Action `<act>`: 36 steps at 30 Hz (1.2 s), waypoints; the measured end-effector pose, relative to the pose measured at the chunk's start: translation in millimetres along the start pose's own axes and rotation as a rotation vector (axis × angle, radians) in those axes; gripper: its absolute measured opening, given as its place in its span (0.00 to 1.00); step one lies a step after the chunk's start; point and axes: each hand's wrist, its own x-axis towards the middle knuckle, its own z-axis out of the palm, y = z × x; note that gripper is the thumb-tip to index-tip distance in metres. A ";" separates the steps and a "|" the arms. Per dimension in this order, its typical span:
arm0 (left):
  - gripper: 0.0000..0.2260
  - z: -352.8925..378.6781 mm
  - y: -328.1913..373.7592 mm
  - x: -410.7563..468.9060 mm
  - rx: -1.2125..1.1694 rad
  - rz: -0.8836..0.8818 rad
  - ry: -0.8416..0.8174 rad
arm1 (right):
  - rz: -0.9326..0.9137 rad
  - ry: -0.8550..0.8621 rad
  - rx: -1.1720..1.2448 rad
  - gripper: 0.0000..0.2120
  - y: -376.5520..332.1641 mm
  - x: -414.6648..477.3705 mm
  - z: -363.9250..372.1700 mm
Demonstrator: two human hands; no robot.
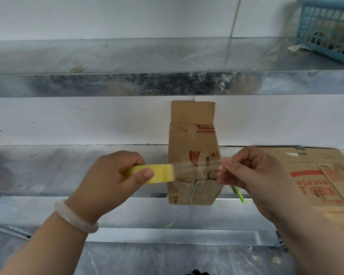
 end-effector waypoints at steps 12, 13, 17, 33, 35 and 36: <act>0.28 36.5 -40.8 6.8 0.523 0.145 0.010 | 0.156 0.151 -0.073 0.05 55.3 15.4 -30.7; 0.28 38.9 -43.3 9.3 0.548 0.156 0.010 | 0.165 0.149 -0.079 0.05 59.0 16.2 -31.6; 0.23 45.8 -50.2 9.0 0.589 0.171 0.007 | 0.151 0.147 -0.127 0.06 68.7 18.7 -32.0; 0.26 72.5 -62.8 10.6 0.512 0.170 0.042 | 0.135 0.110 -0.124 0.07 101.9 30.3 -33.4; 0.26 74.6 -63.6 9.2 0.510 0.175 0.044 | 0.131 0.106 -0.100 0.07 109.2 28.7 -32.5; 0.25 75.1 -64.0 8.7 0.513 0.174 0.040 | 0.141 0.094 -0.073 0.08 112.6 29.1 -31.3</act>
